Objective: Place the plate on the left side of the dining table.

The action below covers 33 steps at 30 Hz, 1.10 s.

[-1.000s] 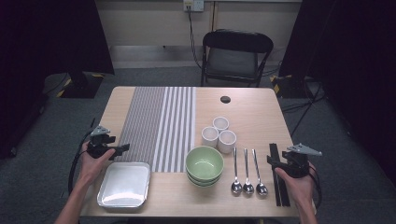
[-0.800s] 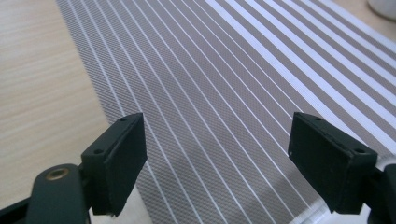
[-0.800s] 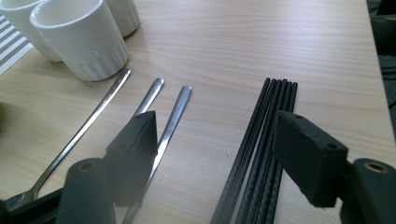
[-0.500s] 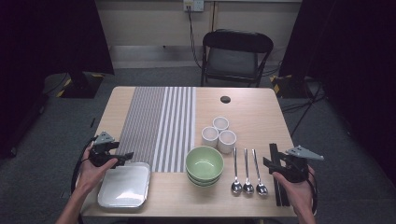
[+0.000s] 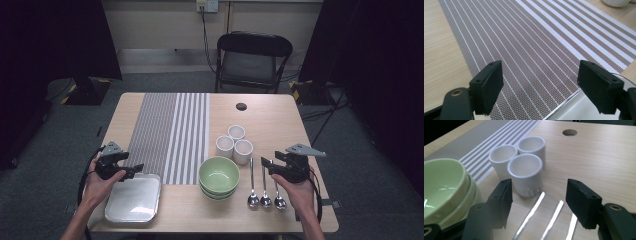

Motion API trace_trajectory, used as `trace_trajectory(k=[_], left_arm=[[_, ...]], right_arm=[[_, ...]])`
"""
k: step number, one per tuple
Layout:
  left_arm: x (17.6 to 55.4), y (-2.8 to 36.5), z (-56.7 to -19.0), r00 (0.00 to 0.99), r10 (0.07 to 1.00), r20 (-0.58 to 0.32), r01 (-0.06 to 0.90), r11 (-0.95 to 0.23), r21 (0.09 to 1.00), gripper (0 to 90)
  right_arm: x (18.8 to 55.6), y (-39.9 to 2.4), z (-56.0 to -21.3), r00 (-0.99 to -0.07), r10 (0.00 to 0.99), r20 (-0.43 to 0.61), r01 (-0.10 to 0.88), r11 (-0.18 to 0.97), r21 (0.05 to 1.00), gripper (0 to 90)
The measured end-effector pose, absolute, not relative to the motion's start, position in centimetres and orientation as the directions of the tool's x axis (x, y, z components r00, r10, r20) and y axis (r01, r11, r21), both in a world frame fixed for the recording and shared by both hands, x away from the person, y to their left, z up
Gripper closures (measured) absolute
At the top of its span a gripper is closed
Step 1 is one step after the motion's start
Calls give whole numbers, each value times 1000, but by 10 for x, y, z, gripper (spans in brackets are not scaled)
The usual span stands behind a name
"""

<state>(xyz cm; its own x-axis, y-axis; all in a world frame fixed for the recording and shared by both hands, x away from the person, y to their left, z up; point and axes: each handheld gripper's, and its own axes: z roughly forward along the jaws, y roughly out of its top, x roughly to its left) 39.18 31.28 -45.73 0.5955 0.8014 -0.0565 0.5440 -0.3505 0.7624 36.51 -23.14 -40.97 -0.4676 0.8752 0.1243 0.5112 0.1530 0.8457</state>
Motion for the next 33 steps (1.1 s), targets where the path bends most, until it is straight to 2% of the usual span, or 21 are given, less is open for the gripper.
trace_trajectory(k=[9, 12, 14, 20, 21, 26, 33], left_arm=[[390, 307, -450, 628, 776, -57, 515, -360, 778, 204], [390, 308, -451, 617, 784, -68, 526, -346, 777, 232], [391, 309, -451, 618, 782, -80, 528, -338, 779, 219], [391, 311, -449, 620, 781, -69, 517, -341, 785, 219], [391, 311, -449, 609, 791, -59, 518, -340, 785, 204], [391, 313, -448, 613, 787, -75, 524, -334, 783, 216], [391, 313, -447, 634, 769, -74, 524, -358, 773, 245]], right_arm=[[374, -196, -399, -549, 824, 141, 485, 177, 856, 387], [376, -178, -395, -617, 770, 163, 480, 205, 853, 435], [377, -170, -393, -639, 751, 167, 473, 211, 855, 450], [380, -149, -388, -676, 719, 163, 455, 233, 860, 469], [381, -141, -387, -687, 708, 164, 451, 239, 860, 508], [384, -121, -388, -708, 684, 173, 456, 256, 853, 558], [388, -98, -385, -736, 653, 176, 446, 273, 852, 568]])
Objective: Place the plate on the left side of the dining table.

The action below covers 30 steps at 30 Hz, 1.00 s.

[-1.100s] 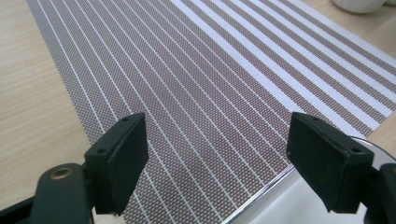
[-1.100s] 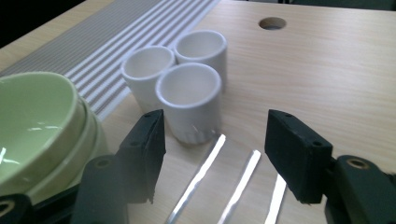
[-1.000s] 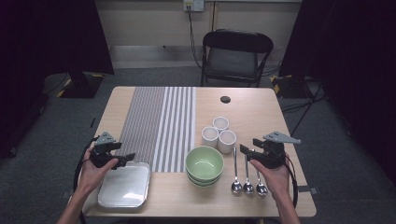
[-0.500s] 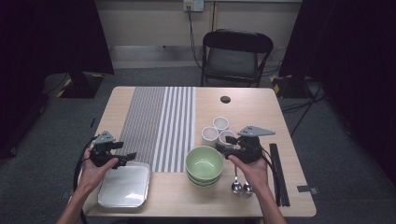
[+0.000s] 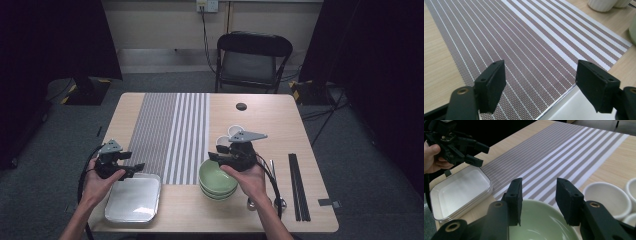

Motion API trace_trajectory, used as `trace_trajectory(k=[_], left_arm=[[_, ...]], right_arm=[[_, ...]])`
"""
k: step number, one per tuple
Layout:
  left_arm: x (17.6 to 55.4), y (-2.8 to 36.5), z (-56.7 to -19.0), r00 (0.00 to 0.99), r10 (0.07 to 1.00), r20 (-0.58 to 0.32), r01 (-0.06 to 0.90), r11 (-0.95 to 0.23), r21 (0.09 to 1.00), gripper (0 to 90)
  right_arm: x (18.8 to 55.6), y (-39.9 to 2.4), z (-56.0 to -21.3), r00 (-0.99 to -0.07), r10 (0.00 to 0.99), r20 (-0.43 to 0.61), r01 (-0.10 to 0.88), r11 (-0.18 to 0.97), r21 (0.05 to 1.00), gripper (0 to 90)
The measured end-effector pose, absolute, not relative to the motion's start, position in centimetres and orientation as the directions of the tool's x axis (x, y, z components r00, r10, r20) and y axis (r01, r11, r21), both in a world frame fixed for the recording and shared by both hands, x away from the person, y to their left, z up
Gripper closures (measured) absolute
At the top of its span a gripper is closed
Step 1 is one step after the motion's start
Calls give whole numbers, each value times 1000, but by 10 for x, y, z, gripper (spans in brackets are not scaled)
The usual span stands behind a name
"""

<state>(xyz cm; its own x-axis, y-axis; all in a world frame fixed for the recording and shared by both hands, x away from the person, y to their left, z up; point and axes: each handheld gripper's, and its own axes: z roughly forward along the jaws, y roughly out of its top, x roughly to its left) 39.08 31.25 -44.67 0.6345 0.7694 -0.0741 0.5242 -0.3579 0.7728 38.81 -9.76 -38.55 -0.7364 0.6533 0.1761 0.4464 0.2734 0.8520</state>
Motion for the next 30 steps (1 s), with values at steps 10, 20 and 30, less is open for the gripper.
trace_trajectory(k=[10, 20, 30], left_arm=[[388, 318, -441, 655, 751, -87, 503, -347, 792, 261], [386, 324, -437, 660, 747, -79, 481, -340, 808, 322], [386, 326, -438, 657, 750, -71, 482, -346, 805, 319]], right_arm=[[392, -64, -382, -778, 604, 173, 432, 313, 846, 539], [395, -35, -379, -818, 549, 170, 409, 349, 843, 623], [402, 11, -375, -863, 476, 170, 382, 392, 837, 633]])
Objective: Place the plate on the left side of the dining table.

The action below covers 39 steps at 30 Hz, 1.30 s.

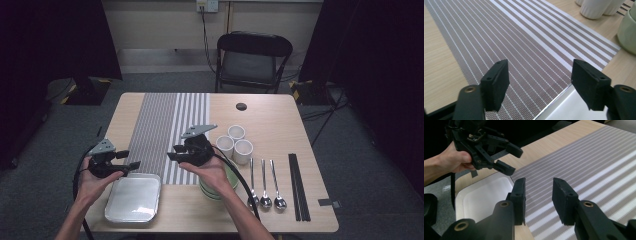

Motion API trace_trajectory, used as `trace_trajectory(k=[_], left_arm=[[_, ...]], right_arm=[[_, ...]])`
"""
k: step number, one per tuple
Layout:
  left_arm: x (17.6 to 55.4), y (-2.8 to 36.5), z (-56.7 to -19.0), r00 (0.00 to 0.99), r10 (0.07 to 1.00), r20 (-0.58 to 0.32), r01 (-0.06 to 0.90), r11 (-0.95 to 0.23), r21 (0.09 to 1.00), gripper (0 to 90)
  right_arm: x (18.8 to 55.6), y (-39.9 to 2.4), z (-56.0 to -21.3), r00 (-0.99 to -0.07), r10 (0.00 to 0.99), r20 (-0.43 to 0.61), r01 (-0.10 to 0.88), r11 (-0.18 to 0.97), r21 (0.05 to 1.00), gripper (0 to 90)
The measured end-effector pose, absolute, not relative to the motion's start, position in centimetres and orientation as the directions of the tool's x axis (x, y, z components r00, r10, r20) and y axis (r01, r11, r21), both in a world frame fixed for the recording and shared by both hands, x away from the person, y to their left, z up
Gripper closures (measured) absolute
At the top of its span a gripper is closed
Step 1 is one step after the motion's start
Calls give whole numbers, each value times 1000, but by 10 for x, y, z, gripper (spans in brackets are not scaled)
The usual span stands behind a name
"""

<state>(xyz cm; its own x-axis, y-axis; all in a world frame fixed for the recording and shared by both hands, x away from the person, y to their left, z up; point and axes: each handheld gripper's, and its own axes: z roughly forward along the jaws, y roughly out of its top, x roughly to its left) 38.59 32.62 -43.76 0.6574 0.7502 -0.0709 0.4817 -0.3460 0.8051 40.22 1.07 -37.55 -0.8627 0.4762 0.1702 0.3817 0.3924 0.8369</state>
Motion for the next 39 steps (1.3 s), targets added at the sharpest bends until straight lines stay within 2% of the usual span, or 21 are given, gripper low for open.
trace_trajectory(k=[11, 18, 22, 24, 29, 34, 39], left_arm=[[387, 331, -440, 657, 744, -123, 516, -326, 792, 377], [382, 336, -439, 620, 767, -166, 530, -253, 809, 378], [376, 344, -444, 614, 772, -166, 551, -269, 790, 370], [374, 351, -444, 615, 764, -195, 555, -244, 796, 370], [369, 365, -446, 626, 755, -196, 558, -257, 789, 454], [369, 375, -454, 630, 743, -225, 575, -253, 778, 604], [370, 383, -464, 627, 742, -237, 594, -259, 762, 665]], right_arm=[[407, 47, -379, -891, 417, 180, 365, 423, 829, 644], [408, 61, -384, -891, 416, 182, 373, 444, 814, 654], [405, 68, -391, -897, 405, 178, 369, 464, 805, 668], [401, 71, -395, -893, 410, 186, 381, 469, 797, 670], [390, 85, -406, -900, 383, 211, 390, 485, 783, 690], [390, 95, -431, -889, 397, 229, 417, 491, 765, 734], [394, 95, -443, -873, 429, 233, 442, 491, 751, 759]])
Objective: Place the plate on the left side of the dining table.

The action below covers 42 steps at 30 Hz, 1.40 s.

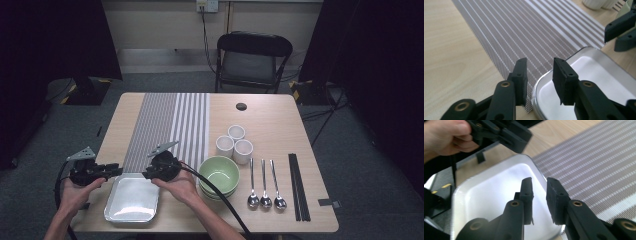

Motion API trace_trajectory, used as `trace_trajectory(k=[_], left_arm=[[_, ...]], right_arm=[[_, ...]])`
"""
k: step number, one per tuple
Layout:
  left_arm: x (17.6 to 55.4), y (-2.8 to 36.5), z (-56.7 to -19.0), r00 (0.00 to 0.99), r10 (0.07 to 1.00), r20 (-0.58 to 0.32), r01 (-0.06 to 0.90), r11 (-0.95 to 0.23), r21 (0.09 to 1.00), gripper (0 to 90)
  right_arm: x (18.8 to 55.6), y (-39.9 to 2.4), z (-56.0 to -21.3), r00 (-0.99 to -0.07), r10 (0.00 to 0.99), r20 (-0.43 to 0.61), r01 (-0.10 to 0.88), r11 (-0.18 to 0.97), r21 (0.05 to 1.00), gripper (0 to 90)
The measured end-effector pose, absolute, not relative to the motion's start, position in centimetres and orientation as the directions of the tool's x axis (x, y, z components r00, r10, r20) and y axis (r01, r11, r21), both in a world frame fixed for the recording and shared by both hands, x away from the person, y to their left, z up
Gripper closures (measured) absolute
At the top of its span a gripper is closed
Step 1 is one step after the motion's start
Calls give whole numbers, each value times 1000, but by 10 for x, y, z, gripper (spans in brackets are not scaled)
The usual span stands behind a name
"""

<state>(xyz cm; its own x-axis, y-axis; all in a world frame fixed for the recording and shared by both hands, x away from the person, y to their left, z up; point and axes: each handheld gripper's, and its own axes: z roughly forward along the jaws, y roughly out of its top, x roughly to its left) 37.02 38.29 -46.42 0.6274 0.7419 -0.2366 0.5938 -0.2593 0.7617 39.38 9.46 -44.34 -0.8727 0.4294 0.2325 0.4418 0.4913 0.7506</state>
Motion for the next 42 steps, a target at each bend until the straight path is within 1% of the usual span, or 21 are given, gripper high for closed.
trace_trajectory(k=[4, 7, 15, 16, 17, 21, 26, 27, 29, 31, 34, 42], left_arm=[[372, 386, -471, 623, 735, -266, 609, -243, 755, 697], [372, 385, -473, 627, 732, -267, 615, -254, 747, 714], [374, 385, -477, 628, 732, -264, 624, -272, 733, 794], [374, 385, -478, 632, 723, -278, 626, -266, 733, 812], [374, 385, -478, 632, 723, -278, 626, -266, 733, 830], [374, 385, -478, 638, 721, -273, 623, -275, 732, 845], [374, 386, -477, 641, 718, -269, 623, -282, 730, 851], [374, 386, -477, 642, 718, -270, 622, -282, 730, 851], [374, 386, -477, 641, 718, -271, 623, -281, 730, 851], [374, 385, -478, 634, 721, -279, 627, -267, 732, 843], [375, 383, -478, 641, 721, -265, 623, -287, 728, 841], [373, 390, -476, 625, 739, -252, 625, -279, 730, 847]], right_arm=[[395, 88, -455, -847, 482, 225, 472, 486, 736, 758], [396, 86, -457, -841, 486, 236, 482, 478, 734, 761], [400, 87, -463, -806, 540, 242, 528, 473, 705, 827], [401, 87, -464, -801, 544, 251, 536, 466, 704, 862], [401, 87, -464, -801, 544, 251, 536, 466, 704, 862], [401, 86, -466, -800, 540, 261, 540, 461, 704, 885], [401, 85, -465, -790, 559, 252, 544, 447, 711, 843], [401, 85, -466, -791, 557, 253, 543, 447, 711, 856], [401, 86, -466, -792, 557, 250, 544, 457, 704, 854], [402, 87, -468, -792, 560, 241, 544, 468, 696, 878], [402, 87, -468, -791, 559, 250, 548, 465, 695, 884], [403, 91, -472, -791, 552, 263, 545, 442, 713, 885]])
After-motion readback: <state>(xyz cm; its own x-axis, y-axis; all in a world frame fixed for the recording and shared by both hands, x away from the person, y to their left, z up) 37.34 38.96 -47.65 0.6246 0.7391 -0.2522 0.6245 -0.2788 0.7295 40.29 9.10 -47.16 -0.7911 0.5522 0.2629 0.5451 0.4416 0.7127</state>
